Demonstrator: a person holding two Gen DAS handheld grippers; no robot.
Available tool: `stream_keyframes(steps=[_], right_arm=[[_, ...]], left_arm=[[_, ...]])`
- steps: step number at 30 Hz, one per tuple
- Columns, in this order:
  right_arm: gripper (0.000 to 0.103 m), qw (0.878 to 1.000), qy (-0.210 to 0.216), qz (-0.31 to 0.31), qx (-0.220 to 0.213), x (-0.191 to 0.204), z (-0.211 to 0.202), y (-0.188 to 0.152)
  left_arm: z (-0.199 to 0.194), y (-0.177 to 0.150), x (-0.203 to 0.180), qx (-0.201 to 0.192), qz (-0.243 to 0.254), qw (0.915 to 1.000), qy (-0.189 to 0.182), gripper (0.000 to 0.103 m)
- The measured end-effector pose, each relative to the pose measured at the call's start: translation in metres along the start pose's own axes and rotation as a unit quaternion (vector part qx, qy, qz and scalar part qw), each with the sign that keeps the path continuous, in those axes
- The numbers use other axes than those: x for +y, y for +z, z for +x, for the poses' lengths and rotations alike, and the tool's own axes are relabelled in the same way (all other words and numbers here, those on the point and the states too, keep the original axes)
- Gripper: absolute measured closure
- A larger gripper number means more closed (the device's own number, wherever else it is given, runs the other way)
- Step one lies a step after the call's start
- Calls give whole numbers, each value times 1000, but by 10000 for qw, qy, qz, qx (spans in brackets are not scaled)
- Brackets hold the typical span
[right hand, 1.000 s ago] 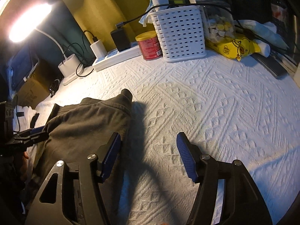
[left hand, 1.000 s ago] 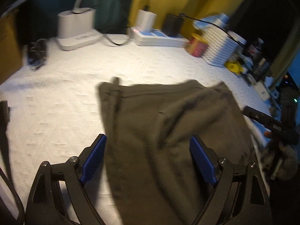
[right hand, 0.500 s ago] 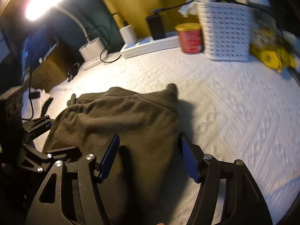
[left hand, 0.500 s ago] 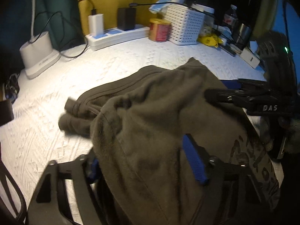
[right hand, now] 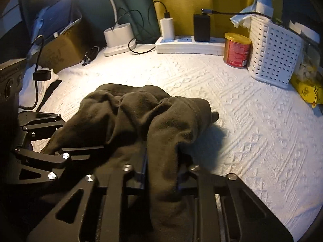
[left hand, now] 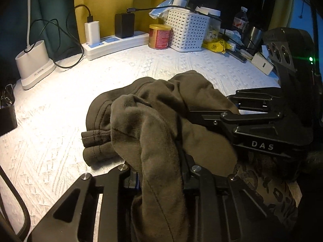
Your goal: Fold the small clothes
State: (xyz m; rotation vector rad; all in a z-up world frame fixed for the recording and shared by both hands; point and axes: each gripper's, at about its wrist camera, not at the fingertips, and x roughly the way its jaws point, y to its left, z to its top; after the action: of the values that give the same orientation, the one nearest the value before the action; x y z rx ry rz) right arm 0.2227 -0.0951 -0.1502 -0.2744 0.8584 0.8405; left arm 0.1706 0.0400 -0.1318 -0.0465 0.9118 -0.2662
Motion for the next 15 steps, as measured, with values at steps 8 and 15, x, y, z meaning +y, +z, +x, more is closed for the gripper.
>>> stream_keyframes(steps=[8,15], right_arm=[[85,9998,15,49,-185,7,-20,-3],[86,9987,-40,-19,-503,17,-50,-4]], left_arm=[[-16,-2,-4,-141,-31,9999,-61,80],[-40,-4,-15,-429,37,9991,-59,80]])
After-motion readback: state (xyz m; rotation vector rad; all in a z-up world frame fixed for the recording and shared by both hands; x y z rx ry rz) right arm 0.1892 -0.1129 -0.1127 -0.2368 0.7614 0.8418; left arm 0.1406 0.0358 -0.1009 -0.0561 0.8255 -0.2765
